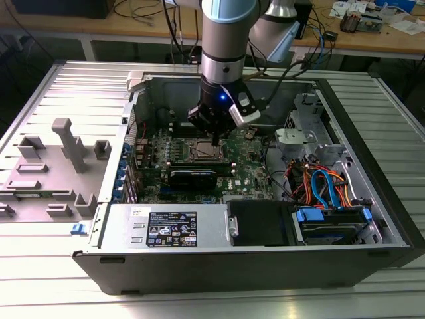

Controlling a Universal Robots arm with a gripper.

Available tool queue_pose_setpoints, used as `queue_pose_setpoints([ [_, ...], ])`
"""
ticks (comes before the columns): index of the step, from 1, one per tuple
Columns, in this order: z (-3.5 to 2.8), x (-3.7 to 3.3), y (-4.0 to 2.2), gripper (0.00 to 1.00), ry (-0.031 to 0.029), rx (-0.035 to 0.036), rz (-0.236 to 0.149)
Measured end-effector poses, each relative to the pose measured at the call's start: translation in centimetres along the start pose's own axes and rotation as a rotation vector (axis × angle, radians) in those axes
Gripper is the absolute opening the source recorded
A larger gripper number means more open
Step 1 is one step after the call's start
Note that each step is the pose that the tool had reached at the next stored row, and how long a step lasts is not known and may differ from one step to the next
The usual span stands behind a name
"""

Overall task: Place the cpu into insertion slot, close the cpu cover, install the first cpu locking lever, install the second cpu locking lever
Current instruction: 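Install the second cpu locking lever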

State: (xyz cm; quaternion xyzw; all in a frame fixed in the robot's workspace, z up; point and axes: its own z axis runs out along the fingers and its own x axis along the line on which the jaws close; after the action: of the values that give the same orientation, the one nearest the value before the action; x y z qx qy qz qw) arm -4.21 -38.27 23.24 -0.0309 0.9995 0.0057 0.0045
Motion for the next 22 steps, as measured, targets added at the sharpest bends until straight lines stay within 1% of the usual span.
queue_pose_setpoints([
  [2,0.01,0.02,-0.21,0.11,0.0000,0.0011,0.000],
  [5,0.00,0.05,-0.67,0.11,-0.0001,0.0009,0.000],
  [7,-0.06,0.07,-0.86,0.11,-0.0001,0.0005,0.000],
  [8,-0.20,0.08,-0.90,0.11,0.0000,0.0006,0.000],
  [11,-0.97,0.10,-1.08,0.11,-0.0001,0.0001,0.000],
  [13,-0.99,0.17,-1.50,0.11,-0.0001,0.0002,0.000],
  [14,-0.99,0.22,-1.89,0.11,-0.0001,0.0000,0.000],
  [17,-1.00,0.29,-2.54,0.11,-0.0001,-0.0002,0.000],
  [19,-1.00,0.30,-2.72,0.11,-0.0002,-0.0002,0.000],
  [22,-1.00,0.30,-2.73,0.11,-0.0002,-0.0002,0.000],
])
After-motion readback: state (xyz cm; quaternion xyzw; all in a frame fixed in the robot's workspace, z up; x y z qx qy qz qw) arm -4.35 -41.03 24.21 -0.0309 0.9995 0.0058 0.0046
